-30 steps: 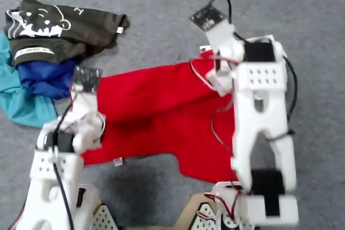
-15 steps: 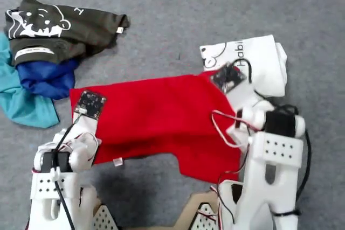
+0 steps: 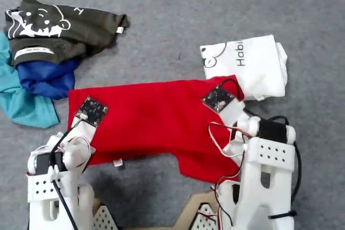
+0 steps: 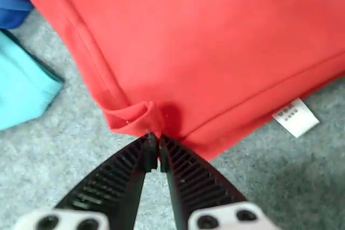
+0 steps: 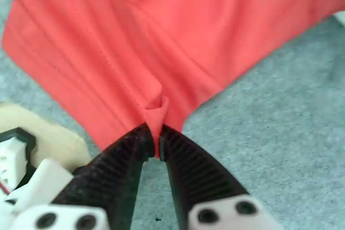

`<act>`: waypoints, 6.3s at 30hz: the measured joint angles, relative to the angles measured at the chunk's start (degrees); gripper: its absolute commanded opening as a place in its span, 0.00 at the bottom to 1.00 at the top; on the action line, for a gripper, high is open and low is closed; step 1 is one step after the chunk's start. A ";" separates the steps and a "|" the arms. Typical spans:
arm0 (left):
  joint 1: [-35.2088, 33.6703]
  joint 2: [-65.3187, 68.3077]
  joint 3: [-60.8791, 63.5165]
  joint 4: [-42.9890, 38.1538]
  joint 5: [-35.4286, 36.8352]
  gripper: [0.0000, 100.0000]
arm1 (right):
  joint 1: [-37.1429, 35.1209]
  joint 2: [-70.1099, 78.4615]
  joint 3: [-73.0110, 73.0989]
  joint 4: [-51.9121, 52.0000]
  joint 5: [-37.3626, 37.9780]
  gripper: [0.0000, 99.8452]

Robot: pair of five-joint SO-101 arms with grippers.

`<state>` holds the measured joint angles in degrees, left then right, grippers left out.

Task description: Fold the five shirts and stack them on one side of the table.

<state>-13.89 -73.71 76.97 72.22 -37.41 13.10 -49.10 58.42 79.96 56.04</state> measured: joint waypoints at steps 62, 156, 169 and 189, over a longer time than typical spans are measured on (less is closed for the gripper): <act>0.53 59.08 -16.00 -57.23 38.77 0.03 | -32.70 26.90 -4.84 -3.43 -21.54 0.01; 0.53 59.08 -16.00 -57.23 38.77 0.03 | -31.82 33.41 -18.99 -4.40 -8.97 0.01; 0.53 59.08 -16.00 -57.23 38.77 0.03 | -31.65 40.97 -18.20 -10.64 -14.15 0.01; 0.53 59.08 -16.00 -57.23 38.77 0.03 | -37.89 28.57 -5.98 4.84 -4.13 0.01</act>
<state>-13.36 -14.64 60.97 14.99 1.36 -24.79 -20.53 52.44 84.79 51.91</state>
